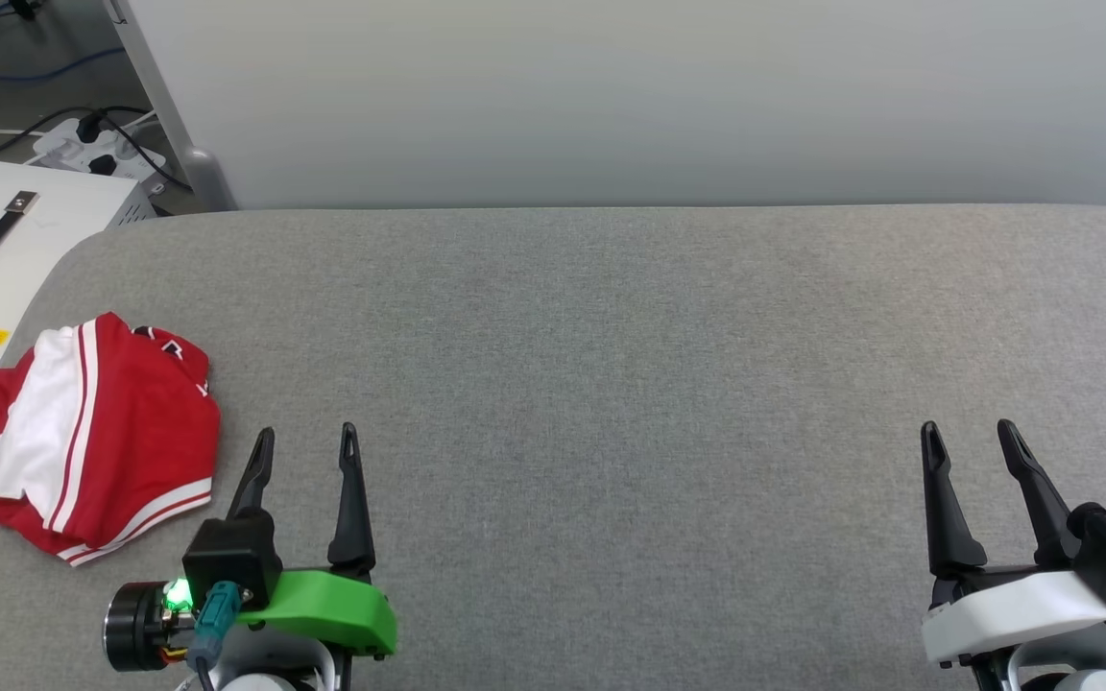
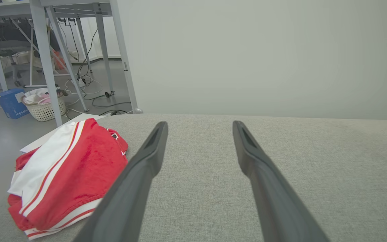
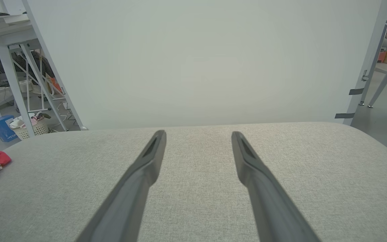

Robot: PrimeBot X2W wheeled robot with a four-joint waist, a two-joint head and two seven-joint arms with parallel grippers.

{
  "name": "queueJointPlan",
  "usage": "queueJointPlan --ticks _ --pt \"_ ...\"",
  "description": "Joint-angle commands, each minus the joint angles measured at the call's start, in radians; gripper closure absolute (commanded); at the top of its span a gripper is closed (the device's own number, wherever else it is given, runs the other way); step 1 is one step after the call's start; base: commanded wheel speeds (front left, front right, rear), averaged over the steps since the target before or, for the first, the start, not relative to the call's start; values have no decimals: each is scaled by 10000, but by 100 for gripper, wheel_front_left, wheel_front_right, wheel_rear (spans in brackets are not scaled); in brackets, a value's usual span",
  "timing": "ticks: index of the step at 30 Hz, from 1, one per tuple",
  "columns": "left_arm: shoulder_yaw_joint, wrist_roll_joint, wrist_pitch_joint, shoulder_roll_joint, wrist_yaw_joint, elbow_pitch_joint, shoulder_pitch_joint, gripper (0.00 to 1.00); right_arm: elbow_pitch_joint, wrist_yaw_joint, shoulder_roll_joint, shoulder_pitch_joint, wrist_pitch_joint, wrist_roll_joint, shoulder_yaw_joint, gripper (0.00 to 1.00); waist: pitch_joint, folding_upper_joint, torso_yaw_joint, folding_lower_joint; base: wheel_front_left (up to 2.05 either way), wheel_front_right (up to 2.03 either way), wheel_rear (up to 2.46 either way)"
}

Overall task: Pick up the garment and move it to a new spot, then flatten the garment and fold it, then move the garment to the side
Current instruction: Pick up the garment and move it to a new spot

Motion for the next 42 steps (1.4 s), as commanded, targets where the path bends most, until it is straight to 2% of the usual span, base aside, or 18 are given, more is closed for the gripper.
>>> queueJointPlan --ticks 1,9,17,42 --pt "-32 -67 -107 -33 61 29 -189 0 -51 -5 -5 111 -107 95 -25 0 0 0 8 -1 0 0 0" --pt "-93 -169 -272 -36 121 137 -248 0 -66 -6 -5 177 -272 98 -11 0 54 0 166 -1 0 0 0" --pt "-17 -317 -437 -39 163 217 -370 0 -95 -6 -6 205 -437 156 22 0 209 0 638 -1 0 0 0" --pt "427 -1234 -897 -47 342 437 -677 0 -287 -7 -6 6 -895 71 259 0 844 0 3546 -1 0 0 0"
